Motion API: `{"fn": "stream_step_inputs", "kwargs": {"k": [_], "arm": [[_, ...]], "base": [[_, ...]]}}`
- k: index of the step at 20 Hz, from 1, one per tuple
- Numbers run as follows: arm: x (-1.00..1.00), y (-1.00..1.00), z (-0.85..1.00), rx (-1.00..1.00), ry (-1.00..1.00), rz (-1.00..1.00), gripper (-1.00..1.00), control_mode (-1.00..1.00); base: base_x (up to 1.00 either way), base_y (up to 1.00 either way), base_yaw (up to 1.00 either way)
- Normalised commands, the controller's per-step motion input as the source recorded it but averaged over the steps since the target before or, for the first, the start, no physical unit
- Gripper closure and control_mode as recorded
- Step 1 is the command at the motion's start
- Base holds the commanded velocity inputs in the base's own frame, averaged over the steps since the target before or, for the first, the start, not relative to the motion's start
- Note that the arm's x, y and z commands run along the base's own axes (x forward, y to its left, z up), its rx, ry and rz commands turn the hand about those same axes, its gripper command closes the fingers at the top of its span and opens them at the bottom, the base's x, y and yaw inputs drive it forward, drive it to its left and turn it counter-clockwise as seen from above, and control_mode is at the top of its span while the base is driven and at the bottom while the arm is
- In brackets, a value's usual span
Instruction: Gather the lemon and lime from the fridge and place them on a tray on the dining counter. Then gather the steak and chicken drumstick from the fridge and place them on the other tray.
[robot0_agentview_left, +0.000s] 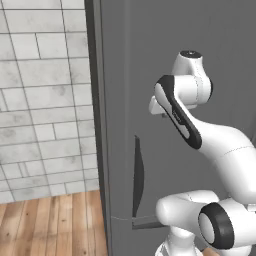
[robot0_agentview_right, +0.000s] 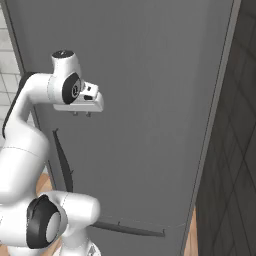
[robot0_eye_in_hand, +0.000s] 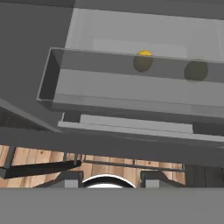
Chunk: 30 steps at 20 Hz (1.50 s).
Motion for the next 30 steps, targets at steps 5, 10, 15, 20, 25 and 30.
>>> {"fn": "stream_step_inputs", "kwargs": {"k": [5,10,15,20,25,30], "arm": [[-0.01,0.00,0.00,0.00,0.00,0.00,-1.00,1.00],[0.00,0.00,0.00,0.00,0.00,0.00,-1.00,1.00],[0.00,0.00,0.00,0.00,0.00,0.00,-1.00,1.00],[0.00,0.00,0.00,0.00,0.00,0.00,-1.00,1.00],[0.00,0.00,0.00,0.00,0.00,0.00,-1.00,1.00],[0.00,0.00,0.00,0.00,0.00,0.00,-1.00,1.00]], "base": [[-0.07,0.00,0.00],[-0.73,0.04,-0.10],[-0.94,0.29,-0.29],[-0.53,0.66,-0.33],[-0.06,0.83,-0.30],[0.20,0.56,-0.30]]}}
